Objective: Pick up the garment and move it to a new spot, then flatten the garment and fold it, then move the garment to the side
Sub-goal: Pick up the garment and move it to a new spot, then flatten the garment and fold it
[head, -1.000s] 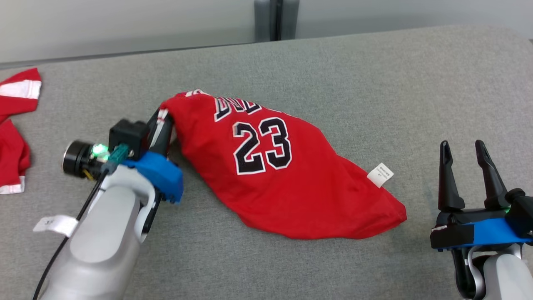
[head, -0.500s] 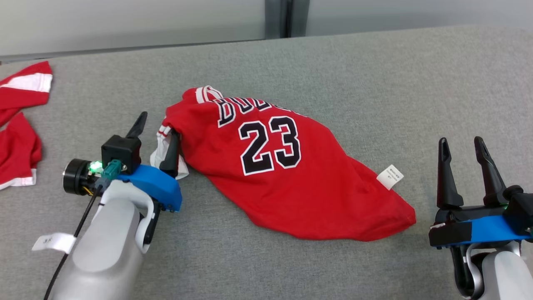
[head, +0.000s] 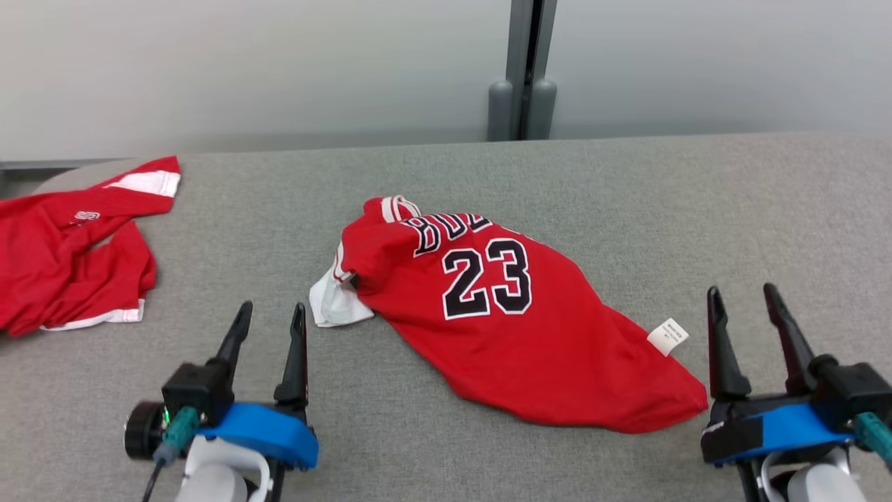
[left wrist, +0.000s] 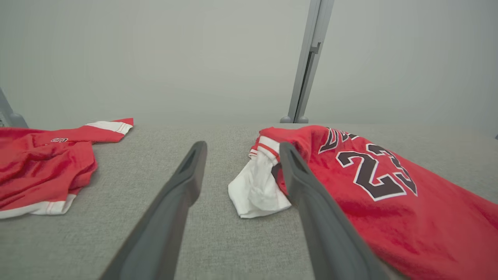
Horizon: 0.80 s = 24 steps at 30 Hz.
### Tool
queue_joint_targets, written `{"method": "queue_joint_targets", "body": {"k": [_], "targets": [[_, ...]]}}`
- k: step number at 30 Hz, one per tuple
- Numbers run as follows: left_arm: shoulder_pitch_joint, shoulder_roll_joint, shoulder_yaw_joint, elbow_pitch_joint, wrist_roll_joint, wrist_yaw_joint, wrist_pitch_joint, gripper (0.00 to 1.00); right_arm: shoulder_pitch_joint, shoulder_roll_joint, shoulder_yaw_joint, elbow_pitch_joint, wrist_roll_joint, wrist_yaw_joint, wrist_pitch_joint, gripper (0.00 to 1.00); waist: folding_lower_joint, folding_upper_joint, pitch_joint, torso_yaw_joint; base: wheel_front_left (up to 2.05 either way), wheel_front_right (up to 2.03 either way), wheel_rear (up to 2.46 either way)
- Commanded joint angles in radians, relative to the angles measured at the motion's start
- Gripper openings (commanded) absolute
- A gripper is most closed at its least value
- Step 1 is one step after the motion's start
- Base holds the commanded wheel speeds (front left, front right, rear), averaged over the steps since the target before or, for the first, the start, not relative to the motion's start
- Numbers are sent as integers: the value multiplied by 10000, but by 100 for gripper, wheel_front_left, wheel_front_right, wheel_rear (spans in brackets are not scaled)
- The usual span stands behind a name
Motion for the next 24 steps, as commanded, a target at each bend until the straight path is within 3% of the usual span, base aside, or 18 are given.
{"method": "queue_joint_targets", "body": {"k": [1, 5, 11, 24], "targets": [[442, -225, 193, -239, 98, 106, -49, 100, 275, -24, 156, 77, -91, 1, -5, 100, 0, -1, -192, 47, 0, 0, 0], [1121, -578, 733, -586, 145, 251, -50, 100, 617, -24, 613, 194, 7, 1, -4, 100, 0, -1, -477, 87, 0, 0, 0], [1937, -907, 1352, -922, 365, 81, -50, 100, 929, -25, 1056, 326, 260, 1, -5, 100, 0, -1, -710, 80, 0, 0, 0], [2334, -1172, 1628, -991, 789, -290, -51, 100, 848, -25, 1098, 647, 222, 1, -5, 100, 0, -1, -763, 110, 0, 0, 0]]}}
